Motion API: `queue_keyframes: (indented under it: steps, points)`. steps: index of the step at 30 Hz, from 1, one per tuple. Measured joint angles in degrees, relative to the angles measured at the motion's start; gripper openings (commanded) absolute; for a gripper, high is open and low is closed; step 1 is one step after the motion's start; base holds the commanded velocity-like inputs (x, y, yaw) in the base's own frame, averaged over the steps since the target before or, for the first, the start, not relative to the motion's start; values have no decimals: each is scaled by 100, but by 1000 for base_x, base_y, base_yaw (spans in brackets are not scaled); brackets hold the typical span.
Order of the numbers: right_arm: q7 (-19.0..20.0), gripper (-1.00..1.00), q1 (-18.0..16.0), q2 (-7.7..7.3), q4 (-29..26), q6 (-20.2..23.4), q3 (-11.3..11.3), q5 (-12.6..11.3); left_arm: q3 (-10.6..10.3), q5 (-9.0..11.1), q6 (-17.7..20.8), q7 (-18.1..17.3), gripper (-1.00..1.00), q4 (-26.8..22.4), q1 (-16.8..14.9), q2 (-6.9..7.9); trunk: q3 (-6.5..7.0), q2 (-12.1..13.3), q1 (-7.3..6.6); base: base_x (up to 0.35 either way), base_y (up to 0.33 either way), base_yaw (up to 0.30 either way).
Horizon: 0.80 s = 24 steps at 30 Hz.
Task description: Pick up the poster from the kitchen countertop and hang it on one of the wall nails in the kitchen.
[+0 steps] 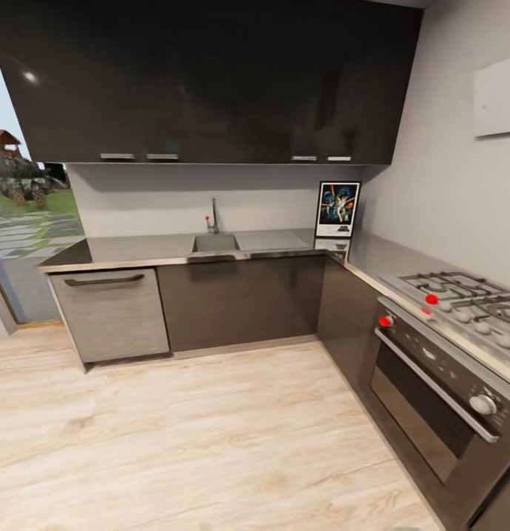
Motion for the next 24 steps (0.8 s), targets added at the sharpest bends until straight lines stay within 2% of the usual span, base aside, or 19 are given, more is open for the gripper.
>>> queue_keyframes:
  steps: [12,24]
  points:
    - [0,100,4,0,4,-1,6,0,4,7,0,-3,100,-1,0,17,2,0,0,322,151,-15]
    - [0,100,9,5,4,-3,7,0,3,8,0,-8,100,0,-1,17,41,0,1,273,246,-216]
